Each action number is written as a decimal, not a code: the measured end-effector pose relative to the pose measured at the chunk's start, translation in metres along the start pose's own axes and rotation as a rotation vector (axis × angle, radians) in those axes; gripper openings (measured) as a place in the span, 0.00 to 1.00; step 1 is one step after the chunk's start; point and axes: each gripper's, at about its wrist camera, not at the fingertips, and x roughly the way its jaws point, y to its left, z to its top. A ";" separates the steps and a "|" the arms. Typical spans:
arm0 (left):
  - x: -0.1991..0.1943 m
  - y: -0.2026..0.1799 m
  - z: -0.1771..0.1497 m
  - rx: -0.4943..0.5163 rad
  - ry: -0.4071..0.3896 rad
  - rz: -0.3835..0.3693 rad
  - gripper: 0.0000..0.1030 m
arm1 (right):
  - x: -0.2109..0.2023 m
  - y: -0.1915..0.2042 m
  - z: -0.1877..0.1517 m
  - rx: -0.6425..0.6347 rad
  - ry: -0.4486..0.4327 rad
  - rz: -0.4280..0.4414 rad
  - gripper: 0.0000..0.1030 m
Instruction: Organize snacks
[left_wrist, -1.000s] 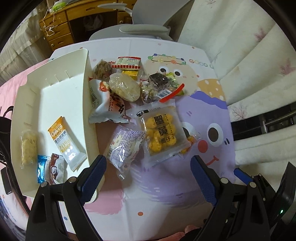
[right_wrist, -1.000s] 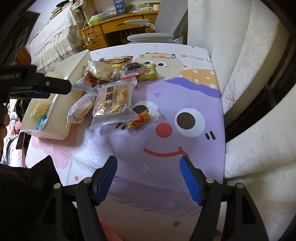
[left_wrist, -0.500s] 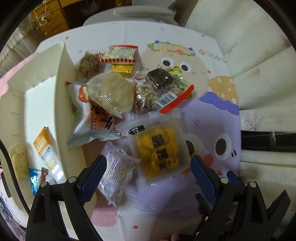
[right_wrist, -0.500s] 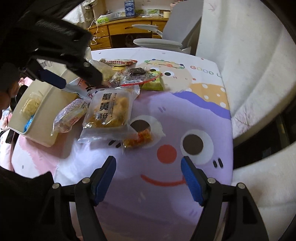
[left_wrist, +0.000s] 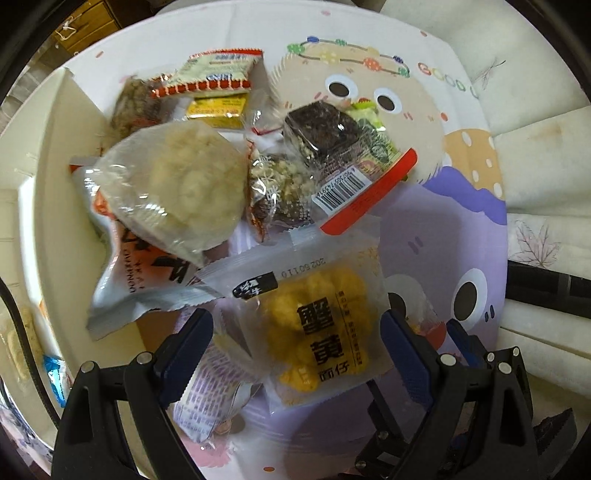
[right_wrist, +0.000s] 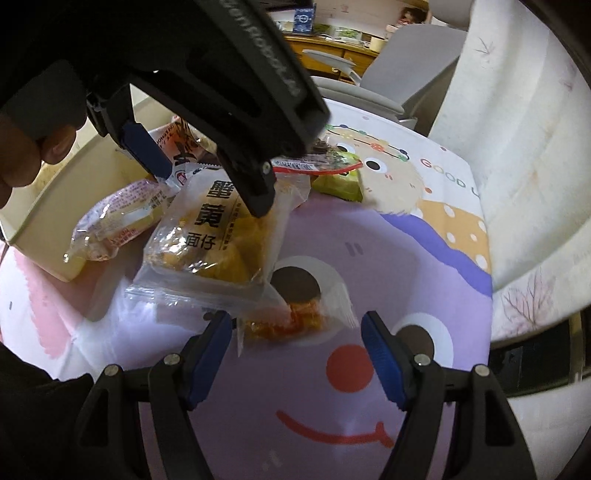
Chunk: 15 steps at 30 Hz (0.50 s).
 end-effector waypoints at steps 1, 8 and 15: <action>0.003 -0.001 0.001 -0.001 0.007 -0.001 0.89 | 0.002 0.000 0.001 -0.006 0.002 0.001 0.71; 0.018 -0.007 0.011 -0.015 0.021 0.000 0.96 | 0.018 -0.004 0.002 -0.040 0.033 0.046 0.71; 0.031 -0.006 0.023 -0.047 0.035 -0.018 0.96 | 0.020 -0.009 0.002 -0.025 0.012 0.075 0.71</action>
